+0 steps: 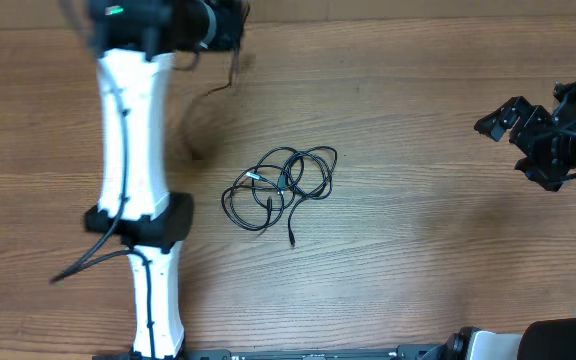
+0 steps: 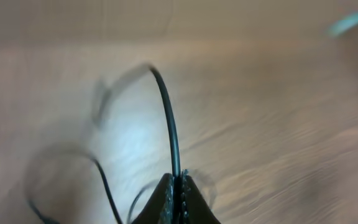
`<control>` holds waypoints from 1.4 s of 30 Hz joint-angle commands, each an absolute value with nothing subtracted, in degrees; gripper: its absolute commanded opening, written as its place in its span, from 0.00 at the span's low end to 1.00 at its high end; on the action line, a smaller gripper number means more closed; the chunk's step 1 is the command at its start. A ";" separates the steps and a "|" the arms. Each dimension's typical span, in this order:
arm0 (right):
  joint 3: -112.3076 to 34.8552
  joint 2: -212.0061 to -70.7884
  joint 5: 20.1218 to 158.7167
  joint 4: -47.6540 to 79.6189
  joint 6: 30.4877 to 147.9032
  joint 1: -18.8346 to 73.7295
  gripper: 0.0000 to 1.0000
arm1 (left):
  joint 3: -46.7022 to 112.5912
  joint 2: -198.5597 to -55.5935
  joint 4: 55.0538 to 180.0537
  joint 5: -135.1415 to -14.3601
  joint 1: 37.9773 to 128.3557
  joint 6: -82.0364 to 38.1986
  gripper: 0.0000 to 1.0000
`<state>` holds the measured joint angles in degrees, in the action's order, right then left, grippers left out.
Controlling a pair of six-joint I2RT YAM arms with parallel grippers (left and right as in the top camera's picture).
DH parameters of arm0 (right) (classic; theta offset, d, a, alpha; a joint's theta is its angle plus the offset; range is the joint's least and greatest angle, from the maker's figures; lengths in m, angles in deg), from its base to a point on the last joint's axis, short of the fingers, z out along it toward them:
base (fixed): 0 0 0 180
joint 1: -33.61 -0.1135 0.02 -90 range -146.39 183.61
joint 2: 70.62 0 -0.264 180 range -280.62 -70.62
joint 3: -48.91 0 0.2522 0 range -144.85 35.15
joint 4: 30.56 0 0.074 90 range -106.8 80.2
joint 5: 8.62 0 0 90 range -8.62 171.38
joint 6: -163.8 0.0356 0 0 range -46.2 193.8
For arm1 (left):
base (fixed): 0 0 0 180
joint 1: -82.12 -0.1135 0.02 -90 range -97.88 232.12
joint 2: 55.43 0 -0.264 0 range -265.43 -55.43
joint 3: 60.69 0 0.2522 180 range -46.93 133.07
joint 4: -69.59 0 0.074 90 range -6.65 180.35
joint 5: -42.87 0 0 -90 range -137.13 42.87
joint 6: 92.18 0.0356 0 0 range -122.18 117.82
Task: Untangle cables
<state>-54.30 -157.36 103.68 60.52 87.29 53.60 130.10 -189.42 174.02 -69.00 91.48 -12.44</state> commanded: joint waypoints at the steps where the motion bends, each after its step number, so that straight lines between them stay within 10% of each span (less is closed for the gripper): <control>1: -54.12 -156.69 104.16 60.08 87.34 53.42 1.00 | 133.14 -187.59 170.28 -85.59 89.10 -14.63 0.04; 26: -54.12 -156.69 104.14 60.23 87.34 53.42 1.00 | 113.29 -189.20 158.31 -86.29 71.72 -10.15 0.05; 31: -54.12 -156.69 104.21 59.36 87.56 53.42 1.00 | 105.75 -189.20 164.69 -85.07 72.71 3.16 0.33; 42: -54.12 -156.69 104.18 60.14 87.53 53.42 1.00 | 100.44 -189.18 177.80 -75.43 83.11 11.55 0.56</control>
